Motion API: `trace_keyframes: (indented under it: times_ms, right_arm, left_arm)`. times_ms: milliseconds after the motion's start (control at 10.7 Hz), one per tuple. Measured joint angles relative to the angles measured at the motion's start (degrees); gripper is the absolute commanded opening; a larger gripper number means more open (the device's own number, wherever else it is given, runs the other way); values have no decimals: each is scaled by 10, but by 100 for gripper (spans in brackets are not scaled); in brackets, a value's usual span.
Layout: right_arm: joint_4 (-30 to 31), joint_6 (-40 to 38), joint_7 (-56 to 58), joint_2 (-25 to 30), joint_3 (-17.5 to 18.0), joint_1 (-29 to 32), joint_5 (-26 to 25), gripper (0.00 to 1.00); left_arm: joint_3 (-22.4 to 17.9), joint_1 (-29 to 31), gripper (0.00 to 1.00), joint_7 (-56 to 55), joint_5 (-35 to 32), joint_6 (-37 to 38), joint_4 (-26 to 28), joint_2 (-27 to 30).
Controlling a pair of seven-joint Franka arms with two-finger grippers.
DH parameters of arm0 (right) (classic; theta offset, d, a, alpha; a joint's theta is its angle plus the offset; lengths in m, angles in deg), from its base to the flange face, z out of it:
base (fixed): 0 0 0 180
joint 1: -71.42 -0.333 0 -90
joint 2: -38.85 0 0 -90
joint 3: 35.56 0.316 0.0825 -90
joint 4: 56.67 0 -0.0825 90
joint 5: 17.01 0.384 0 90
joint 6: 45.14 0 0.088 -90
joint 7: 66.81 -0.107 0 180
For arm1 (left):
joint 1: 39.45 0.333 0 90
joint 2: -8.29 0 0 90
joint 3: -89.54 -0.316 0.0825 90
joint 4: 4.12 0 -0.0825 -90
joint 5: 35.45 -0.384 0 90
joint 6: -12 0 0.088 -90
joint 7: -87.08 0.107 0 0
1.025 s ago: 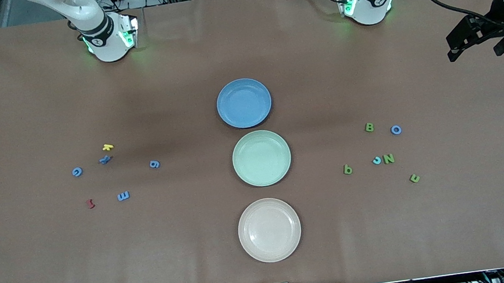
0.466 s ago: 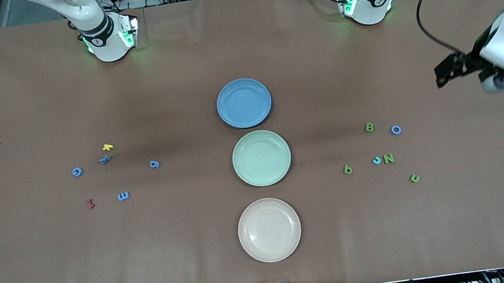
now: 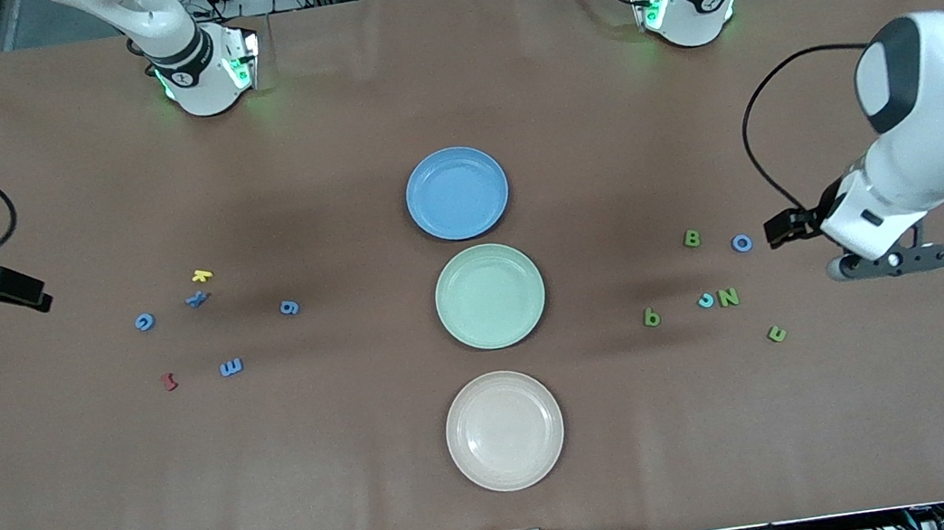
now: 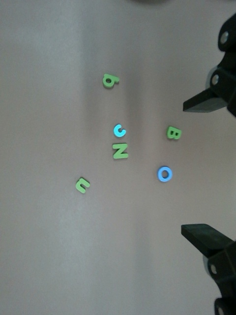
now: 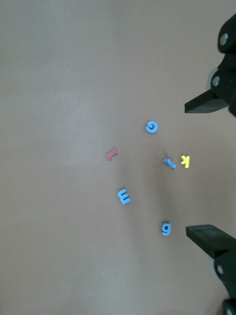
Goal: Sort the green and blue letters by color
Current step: 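Move the left gripper to the green letters while the right gripper reaches blue letters, then grasp the green N with the left gripper while the right gripper grasps blue X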
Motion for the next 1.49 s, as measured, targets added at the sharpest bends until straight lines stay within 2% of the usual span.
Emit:
trace_keyframes:
  times_ms: [279, 466, 652, 745, 1118, 1490]
  right_arm:
    - [108, 127, -14, -2, 1, 0, 40, 100]
    - [194, 235, -37, -5, 2, 0, 46, 100]
    - [278, 329, -52, -15, 4, 0, 47, 100]
    - [304, 349, -55, -26, 4, 1, 47, 100]
    - [320, 373, -66, -83, 6, 1, 47, 100]
    - [340, 434, -68, -129, 12, 1, 47, 100]
  left_arm:
    - [0, 0, 100, 0, 0, -91, 24, -57]
    - [0, 1, 94, 0, 0, -131, 26, -103]
    - [0, -1, 83, -7, 0, -145, 24, -132]
    - [0, -1, 71, -11, 0, -151, 23, -141]
    - [-2, 7, 64, -17, 0, -159, 22, -173]
    - [-2, 7, 64, -20, 0, -199, 22, -212]
